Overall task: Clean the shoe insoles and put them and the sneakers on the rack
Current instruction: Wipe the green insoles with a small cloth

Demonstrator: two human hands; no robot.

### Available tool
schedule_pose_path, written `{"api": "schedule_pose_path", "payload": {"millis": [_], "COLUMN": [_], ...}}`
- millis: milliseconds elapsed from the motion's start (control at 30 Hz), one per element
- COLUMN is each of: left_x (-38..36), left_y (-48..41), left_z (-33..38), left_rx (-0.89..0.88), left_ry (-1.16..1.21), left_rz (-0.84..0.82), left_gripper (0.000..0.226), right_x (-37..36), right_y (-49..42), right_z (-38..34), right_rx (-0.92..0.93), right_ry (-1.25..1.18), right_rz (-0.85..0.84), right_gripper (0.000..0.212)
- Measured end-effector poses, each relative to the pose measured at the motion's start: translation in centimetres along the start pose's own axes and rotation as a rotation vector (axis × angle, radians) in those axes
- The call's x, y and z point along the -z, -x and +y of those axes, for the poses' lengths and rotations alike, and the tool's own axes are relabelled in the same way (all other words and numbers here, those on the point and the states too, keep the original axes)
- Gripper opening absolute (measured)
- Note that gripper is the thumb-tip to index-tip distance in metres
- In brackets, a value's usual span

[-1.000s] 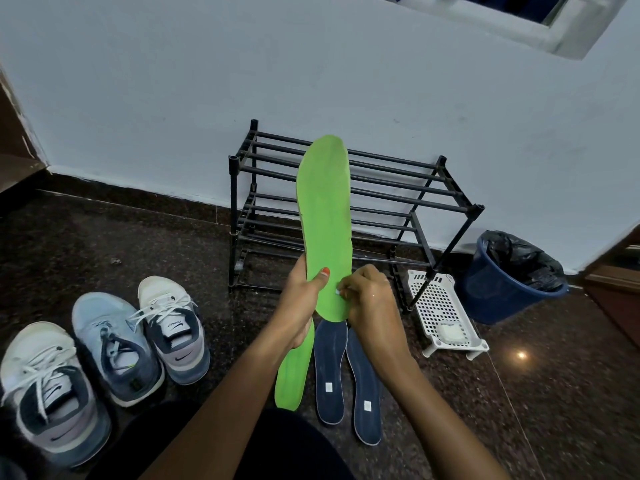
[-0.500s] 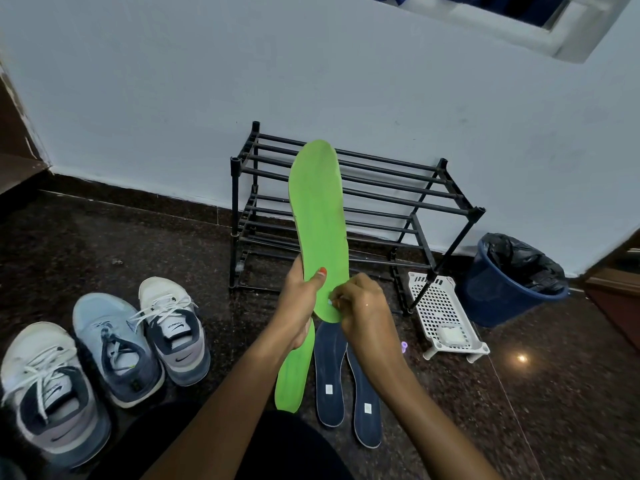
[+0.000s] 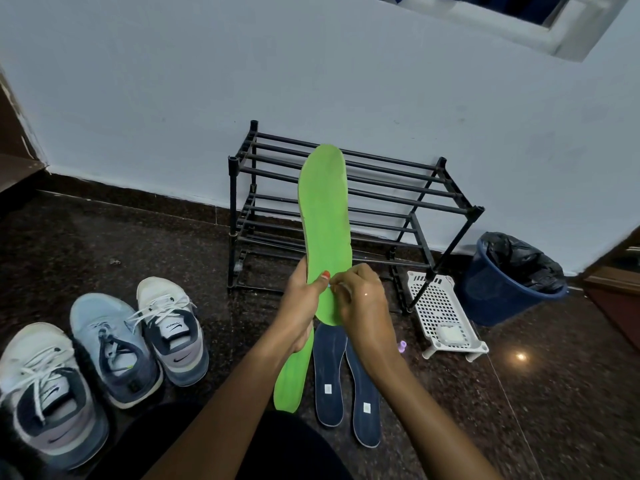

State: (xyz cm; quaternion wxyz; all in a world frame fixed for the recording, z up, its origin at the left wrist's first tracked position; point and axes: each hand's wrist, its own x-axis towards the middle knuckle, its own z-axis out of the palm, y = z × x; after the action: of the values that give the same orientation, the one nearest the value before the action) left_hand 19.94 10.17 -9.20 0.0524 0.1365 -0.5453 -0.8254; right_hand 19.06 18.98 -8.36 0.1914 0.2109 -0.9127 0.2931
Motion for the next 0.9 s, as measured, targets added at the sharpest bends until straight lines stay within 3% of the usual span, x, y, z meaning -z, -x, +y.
{"api": "schedule_pose_path", "payload": {"millis": [367,600,900], "left_x": [-0.2,-0.1,-0.2], "left_y": [0.5,0.5,0.4], "left_z": [0.1,0.2,0.2], "left_rx": [-0.022,-0.010,-0.032], "left_ry": [0.012,0.031,0.039], "left_rz": [-0.112,-0.071,-0.094], "left_gripper": [0.032,0.033,0.031], "right_x": [0.7,0.0,0.5], "right_y": [-2.9,-1.2,-3.6], "right_z": [0.7,-0.1,0.9], "right_rx": [-0.095,-0.056,-0.126], "right_ry": [-0.055,-0.049,-0.072], "right_rz": [0.101,0.049,0.111], "right_gripper": [0.012,0.014,0.015]}}
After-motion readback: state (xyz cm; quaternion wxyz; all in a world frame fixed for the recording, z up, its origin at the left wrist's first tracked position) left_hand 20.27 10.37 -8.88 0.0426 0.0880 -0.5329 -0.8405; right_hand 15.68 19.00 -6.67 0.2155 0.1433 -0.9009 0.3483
